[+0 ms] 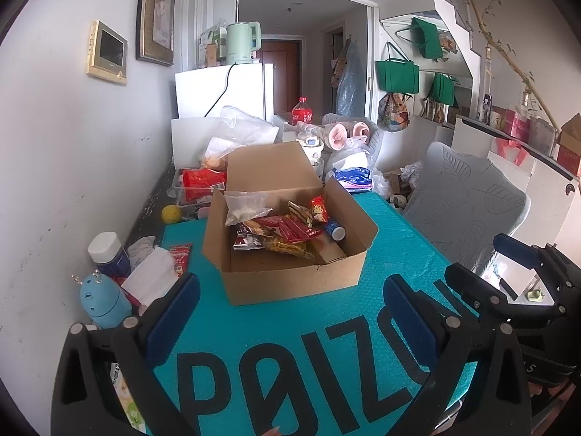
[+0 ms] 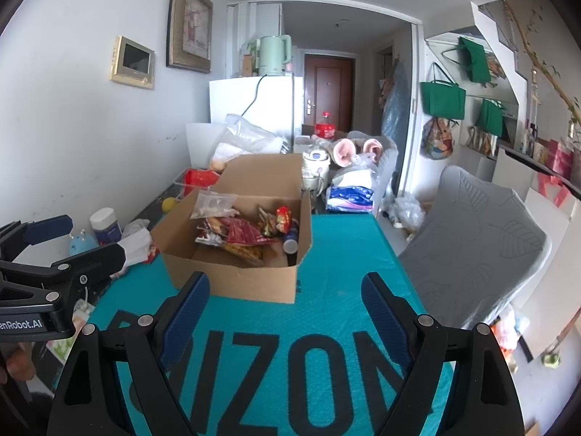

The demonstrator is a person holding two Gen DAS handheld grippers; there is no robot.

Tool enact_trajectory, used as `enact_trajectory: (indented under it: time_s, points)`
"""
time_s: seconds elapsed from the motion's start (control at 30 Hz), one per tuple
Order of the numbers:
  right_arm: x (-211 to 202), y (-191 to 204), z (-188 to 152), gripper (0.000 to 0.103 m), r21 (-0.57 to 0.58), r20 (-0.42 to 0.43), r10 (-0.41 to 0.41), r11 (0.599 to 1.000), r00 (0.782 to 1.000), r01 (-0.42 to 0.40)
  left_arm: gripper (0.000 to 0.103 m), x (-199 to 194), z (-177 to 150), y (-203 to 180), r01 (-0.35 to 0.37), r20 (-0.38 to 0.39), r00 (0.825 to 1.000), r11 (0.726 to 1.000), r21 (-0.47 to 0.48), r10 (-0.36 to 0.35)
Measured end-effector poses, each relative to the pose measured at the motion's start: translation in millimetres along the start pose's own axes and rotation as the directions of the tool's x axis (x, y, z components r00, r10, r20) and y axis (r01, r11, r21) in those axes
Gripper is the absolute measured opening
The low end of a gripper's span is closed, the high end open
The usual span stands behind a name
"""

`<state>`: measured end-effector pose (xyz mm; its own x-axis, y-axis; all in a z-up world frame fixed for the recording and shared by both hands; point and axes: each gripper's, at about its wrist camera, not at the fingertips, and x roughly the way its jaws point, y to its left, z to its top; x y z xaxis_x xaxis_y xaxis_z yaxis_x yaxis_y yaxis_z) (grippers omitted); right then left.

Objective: Organize snacks

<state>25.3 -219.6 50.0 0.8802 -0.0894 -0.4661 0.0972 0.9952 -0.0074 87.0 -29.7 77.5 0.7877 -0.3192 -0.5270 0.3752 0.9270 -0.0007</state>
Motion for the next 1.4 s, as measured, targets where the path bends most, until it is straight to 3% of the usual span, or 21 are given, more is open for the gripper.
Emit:
enact_trajectory:
  time_s: [1.4]
  points:
    - [10.4,-7.7,-0.6,0.086,0.021,-0.036,-0.055,0.998,0.998,0.056,0.103,16.2,2.5,-7.2,-0.024,-0.033,0.999,0.999,0.046,0.026]
